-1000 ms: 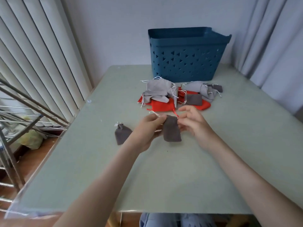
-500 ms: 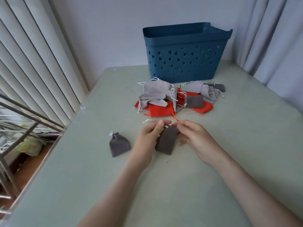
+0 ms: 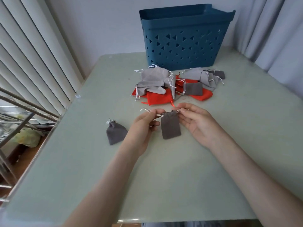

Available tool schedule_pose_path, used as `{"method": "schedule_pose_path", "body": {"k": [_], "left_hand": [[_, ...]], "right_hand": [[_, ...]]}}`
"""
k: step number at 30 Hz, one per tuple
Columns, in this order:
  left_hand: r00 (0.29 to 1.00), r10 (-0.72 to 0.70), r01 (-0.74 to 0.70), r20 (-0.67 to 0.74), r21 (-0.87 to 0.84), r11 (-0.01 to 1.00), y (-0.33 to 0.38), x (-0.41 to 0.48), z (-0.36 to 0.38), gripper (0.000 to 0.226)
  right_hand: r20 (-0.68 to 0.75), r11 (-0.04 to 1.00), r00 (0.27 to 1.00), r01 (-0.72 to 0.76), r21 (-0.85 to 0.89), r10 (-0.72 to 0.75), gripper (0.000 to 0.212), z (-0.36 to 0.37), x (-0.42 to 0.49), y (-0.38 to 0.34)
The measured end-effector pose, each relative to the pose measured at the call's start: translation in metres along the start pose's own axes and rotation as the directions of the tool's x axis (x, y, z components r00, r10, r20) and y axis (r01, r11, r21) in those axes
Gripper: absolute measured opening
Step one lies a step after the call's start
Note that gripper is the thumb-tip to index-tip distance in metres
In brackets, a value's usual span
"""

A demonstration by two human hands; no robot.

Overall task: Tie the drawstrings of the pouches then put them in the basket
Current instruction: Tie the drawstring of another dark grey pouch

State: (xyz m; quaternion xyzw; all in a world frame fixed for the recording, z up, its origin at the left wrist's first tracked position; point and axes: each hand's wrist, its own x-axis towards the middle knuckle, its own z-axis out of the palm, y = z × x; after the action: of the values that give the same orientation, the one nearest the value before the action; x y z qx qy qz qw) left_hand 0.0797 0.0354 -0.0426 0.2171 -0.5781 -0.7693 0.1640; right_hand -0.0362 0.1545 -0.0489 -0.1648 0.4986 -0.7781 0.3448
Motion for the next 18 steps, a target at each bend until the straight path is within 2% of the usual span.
{"method": "schedule_pose_path", "body": {"k": [3, 7, 11, 15, 18], "left_hand": [[1.000, 0.009, -0.009, -0.001, 0.014, 1.000, -0.0020, -0.0004, -0.0002, 0.027], [0.998, 0.058, -0.057, -0.001, -0.050, 0.997, -0.0024, 0.0003, -0.0003, 0.027], [0.998, 0.059, -0.057, 0.027, -0.094, 0.994, -0.0047, 0.0006, 0.0008, 0.027], [1.000, -0.009, 0.009, 0.003, -0.154, 0.988, -0.0043, 0.0000, 0.0030, 0.029], [0.998, -0.067, 0.064, 0.001, -0.343, 0.937, -0.0010, 0.0010, 0.0015, 0.031]], "right_hand": [[-0.035, 0.999, 0.999, 0.026, 0.023, -0.025, 0.020, 0.0007, 0.0004, 0.0007], [-0.083, 0.997, 0.996, -0.011, 0.078, 0.018, 0.018, 0.0010, 0.0028, 0.0012], [-0.007, 0.988, 0.999, -0.051, 0.148, 0.052, 0.015, 0.0034, 0.0017, -0.0002], [0.052, 0.979, 0.997, -0.071, 0.190, 0.062, 0.012, 0.0055, 0.0004, 0.0015], [0.112, 0.971, 0.993, -0.059, 0.234, 0.034, 0.017, 0.0041, 0.0010, 0.0005]]}}
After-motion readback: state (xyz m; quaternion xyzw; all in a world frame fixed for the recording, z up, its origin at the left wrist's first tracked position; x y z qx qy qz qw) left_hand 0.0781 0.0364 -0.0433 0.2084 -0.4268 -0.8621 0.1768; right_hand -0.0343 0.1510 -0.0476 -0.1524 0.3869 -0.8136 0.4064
